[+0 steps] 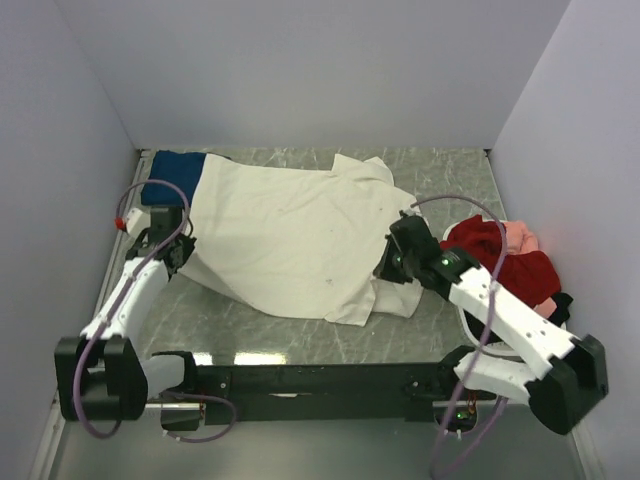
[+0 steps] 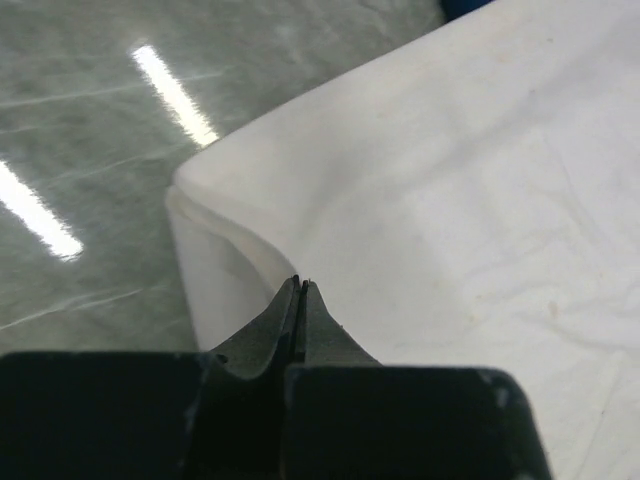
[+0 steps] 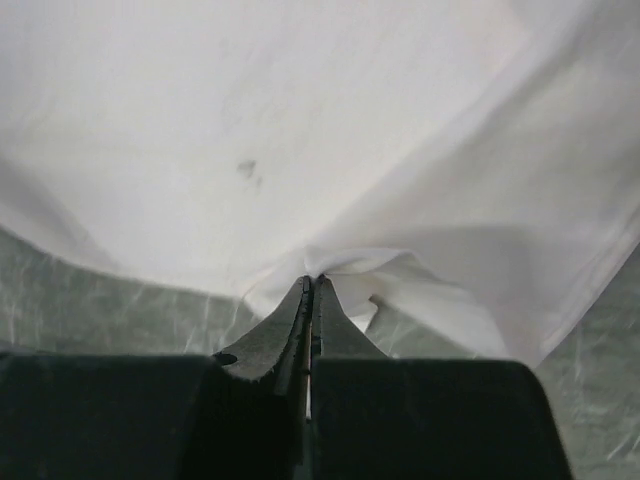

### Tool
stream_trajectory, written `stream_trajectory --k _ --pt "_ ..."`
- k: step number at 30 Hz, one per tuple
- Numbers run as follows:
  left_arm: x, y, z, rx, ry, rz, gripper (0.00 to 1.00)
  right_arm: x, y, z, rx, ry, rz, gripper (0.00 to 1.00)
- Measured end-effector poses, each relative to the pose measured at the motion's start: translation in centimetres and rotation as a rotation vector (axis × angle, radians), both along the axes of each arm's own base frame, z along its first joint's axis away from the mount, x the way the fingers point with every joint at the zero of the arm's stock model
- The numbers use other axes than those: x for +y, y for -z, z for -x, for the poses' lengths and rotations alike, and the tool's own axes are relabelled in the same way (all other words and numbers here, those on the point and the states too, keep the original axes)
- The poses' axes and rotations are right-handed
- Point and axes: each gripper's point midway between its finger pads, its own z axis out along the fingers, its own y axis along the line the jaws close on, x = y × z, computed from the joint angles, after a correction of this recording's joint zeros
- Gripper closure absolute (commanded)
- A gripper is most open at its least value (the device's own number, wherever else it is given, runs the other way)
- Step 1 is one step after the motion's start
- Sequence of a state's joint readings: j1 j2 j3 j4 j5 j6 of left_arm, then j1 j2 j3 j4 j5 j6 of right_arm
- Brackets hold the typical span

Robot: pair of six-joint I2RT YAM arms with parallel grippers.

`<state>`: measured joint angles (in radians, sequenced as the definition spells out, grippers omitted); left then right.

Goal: Fold and stack the t-shirts
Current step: Fold the tshirt

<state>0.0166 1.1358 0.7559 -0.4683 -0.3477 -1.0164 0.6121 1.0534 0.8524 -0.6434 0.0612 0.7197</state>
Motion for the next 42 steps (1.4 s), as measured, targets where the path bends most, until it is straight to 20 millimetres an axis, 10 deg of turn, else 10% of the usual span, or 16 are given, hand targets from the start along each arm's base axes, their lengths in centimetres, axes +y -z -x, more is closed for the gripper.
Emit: stream_trajectory --k 11,42 --pt "-1.1 3.9 -6.1 0.12 -0.05 -0.009 0.99 -2.6 2.4 -10.0 0.04 0.078 -0.017 1.0" --pt "2.9 2.5 -10.4 0.054 -0.165 -0.003 0.99 -6.8 1.5 -17.4 -0.035 0.184 -0.059 1.0"
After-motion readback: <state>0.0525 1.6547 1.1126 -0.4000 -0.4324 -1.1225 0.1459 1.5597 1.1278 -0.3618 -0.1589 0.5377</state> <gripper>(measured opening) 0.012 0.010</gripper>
